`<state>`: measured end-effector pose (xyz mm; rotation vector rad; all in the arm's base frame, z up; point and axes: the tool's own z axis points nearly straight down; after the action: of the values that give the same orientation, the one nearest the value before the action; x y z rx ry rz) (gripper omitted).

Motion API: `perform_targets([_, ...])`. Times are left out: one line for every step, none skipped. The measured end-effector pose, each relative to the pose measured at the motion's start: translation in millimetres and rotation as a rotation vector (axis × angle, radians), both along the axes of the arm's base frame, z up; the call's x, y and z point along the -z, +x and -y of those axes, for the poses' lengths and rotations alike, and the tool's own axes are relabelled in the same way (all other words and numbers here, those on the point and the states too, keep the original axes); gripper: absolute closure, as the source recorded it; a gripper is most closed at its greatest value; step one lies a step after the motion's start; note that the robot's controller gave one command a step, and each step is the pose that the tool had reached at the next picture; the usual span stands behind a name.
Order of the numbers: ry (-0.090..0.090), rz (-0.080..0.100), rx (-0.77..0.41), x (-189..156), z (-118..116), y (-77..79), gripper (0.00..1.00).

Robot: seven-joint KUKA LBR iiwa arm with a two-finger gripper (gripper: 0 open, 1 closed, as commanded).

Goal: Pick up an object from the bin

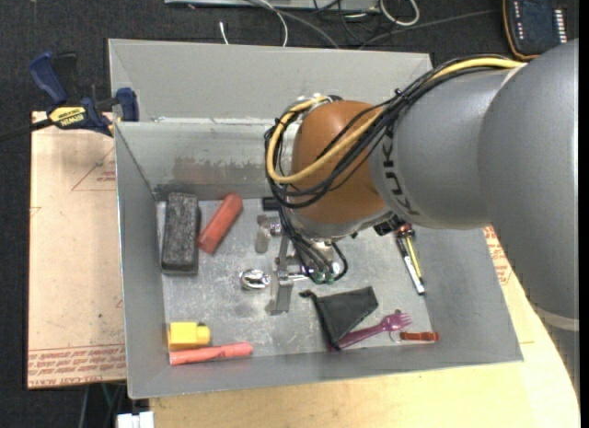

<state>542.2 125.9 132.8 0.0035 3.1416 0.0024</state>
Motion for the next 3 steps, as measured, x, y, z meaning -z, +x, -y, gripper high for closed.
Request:
perform_targets([0.000,0.000,0.000,0,0,0.0,0.00])
perform_targets([0.001,0.003,-0.447,58,44,21.6,0.00])
perform_targets([0.001,0.004,-0.418,63,60,4.4,0.00])
